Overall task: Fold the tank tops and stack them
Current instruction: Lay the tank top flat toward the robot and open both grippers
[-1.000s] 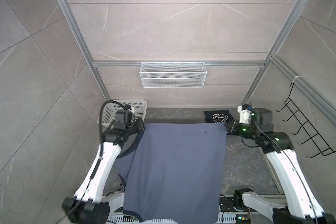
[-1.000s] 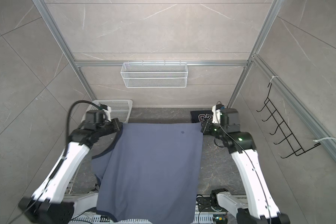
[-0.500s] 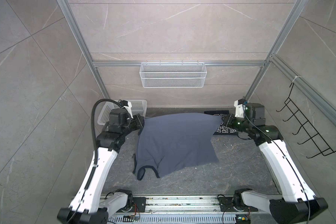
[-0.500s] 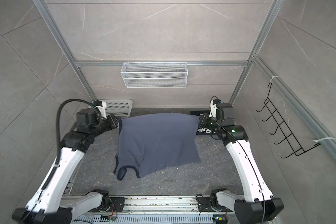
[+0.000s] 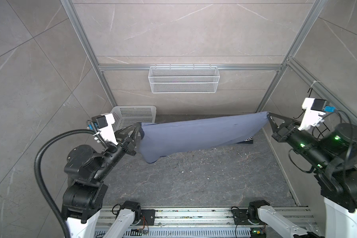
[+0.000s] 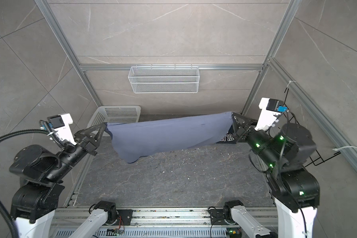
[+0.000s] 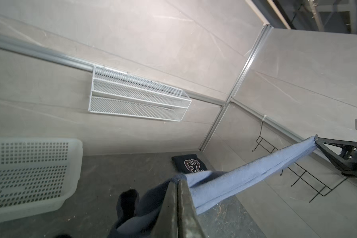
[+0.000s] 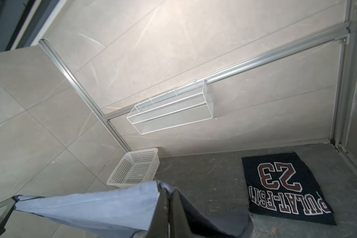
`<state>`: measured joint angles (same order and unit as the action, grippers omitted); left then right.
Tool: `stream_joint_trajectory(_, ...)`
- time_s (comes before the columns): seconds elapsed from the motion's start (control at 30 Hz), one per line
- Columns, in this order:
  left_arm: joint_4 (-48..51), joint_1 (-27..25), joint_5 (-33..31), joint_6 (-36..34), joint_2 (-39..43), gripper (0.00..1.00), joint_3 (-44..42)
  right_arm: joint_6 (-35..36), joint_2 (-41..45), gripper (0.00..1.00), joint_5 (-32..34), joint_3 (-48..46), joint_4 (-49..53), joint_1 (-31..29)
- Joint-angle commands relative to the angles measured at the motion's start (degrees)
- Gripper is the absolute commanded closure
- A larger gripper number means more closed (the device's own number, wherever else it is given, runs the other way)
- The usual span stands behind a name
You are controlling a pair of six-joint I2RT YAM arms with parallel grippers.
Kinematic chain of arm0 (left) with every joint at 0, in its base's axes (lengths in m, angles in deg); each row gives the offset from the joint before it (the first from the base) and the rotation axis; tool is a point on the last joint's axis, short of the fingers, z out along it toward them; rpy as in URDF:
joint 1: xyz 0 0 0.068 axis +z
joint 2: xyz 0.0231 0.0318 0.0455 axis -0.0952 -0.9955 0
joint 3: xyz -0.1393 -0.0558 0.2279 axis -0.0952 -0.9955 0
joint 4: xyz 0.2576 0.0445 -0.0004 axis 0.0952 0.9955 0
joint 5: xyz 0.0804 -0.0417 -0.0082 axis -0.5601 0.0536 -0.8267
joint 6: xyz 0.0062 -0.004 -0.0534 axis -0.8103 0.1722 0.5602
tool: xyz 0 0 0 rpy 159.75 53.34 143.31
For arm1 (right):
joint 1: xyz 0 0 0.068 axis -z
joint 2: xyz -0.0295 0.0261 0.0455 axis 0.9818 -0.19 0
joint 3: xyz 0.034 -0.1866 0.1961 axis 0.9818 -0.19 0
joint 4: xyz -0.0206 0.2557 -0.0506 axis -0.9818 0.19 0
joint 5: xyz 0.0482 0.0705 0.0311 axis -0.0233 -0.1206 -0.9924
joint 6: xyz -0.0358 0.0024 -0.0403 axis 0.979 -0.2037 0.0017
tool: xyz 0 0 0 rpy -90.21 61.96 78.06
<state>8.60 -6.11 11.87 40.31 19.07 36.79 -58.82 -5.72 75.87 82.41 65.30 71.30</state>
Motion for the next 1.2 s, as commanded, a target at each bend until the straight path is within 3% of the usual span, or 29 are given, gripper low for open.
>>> stream_joint_trajectory(0.0, -1.40, 0.23, 1.51, -2.16, 2.03, 1.00, 3.60, 1.05, 0.59, 1.00, -1.30, 2.84, 2.97, 0.06)
stream_joint_trajectory(0.17, 0.01, 0.29, -1.68, -2.29, -1.58, 1.00, 3.03, 1.03, -0.82, 1.00, 1.34, 0.29, 2.69, 0.03)
stream_joint_trajectory(0.4, 3.36, 0.26, -8.39, -1.31, -13.93, 1.00, -2.21, 0.20, -6.85, 1.00, 0.84, -12.83, -4.99, 0.10)
stream_joint_trajectory(0.6, 2.27, 0.31, -12.99, 1.00, -31.31, 1.00, -7.00, -1.41, -20.87, 1.00, -1.29, -24.20, -15.16, 0.08)
stream_joint_trajectory(0.77, 4.20, 0.38, -16.76, 2.97, -48.05, 1.00, -2.74, -2.00, -38.41, 1.00, -2.63, -22.84, -20.86, -0.04)
stream_joint_trajectory(0.8, 4.23, 0.38, -17.27, 3.10, -50.86, 0.98, -1.28, -2.19, -41.50, 1.00, -2.23, -21.39, -20.75, -0.04)
stream_joint_trajectory(0.83, 4.34, 0.39, -17.62, 3.12, -54.30, 0.92, 0.62, -2.41, -44.84, 0.93, -1.79, -19.34, -20.49, 0.01)
stream_joint_trajectory(0.93, 7.96, 0.41, -19.84, 3.09, -64.10, 0.62, 9.42, -2.29, -52.63, 0.58, 0.68, -12.26, -18.00, 0.02)
stream_joint_trajectory(1.0, 13.19, 0.54, -22.74, 3.74, -69.54, 0.42, 16.48, -2.44, -54.07, 0.38, 7.24, -10.42, -17.04, -0.29)
stream_joint_trajectory(1.07, 17.75, 0.52, -25.71, 4.44, -70.92, 0.33, 20.97, -1.61, -54.03, 0.33, 9.52, -7.62, -12.36, -0.07)
stream_joint_trajectory(1.17, 16.45, 0.37, -27.80, 5.22, -65.56, 0.25, 18.66, 0.57, -49.98, 0.29, 12.58, -8.86, -9.17, -1.62)
